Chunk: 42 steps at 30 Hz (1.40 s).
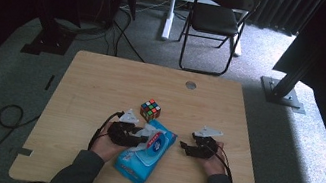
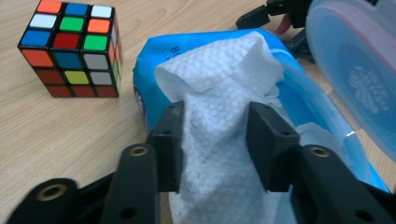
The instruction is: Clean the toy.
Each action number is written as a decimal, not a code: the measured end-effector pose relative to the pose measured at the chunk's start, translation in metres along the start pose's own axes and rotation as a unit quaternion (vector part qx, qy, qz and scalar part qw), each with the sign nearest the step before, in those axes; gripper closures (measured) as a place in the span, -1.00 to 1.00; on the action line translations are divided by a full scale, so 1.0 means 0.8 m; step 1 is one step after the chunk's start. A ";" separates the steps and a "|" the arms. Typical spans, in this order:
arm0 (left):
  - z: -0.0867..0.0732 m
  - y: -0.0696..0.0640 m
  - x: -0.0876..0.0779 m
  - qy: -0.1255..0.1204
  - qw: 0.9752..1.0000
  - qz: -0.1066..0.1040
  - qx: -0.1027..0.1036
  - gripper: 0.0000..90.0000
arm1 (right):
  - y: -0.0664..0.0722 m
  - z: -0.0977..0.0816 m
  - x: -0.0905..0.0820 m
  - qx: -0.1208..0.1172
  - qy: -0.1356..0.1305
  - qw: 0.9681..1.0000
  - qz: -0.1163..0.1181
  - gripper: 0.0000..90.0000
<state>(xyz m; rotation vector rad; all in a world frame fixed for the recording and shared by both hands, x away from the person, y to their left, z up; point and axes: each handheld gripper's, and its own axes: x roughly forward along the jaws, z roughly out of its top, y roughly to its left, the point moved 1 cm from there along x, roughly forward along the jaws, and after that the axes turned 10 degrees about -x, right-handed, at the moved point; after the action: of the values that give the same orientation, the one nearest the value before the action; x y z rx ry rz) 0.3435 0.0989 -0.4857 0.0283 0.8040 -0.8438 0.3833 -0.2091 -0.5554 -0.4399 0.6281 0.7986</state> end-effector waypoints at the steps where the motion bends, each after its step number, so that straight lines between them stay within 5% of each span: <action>1: 0.000 -0.001 0.000 0.000 1.000 0.001 0.003 0.36 | 0.000 0.000 0.000 0.000 0.000 1.000 0.000 -0.28; 25: 0.001 -0.008 -0.006 -0.011 1.000 -0.016 0.018 0.93 | 0.000 0.000 0.000 0.000 0.000 1.000 0.000 -0.28; 42: 0.006 -0.011 -0.019 -0.031 0.999 -0.011 0.026 0.97 | 0.000 0.000 0.000 0.000 0.000 1.000 0.000 -0.28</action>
<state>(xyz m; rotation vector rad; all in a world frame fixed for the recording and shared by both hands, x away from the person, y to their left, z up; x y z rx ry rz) 0.3347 0.1014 -0.4697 0.0390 0.7248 -0.8827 0.3834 -0.2091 -0.5554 -0.4406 0.6280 0.7993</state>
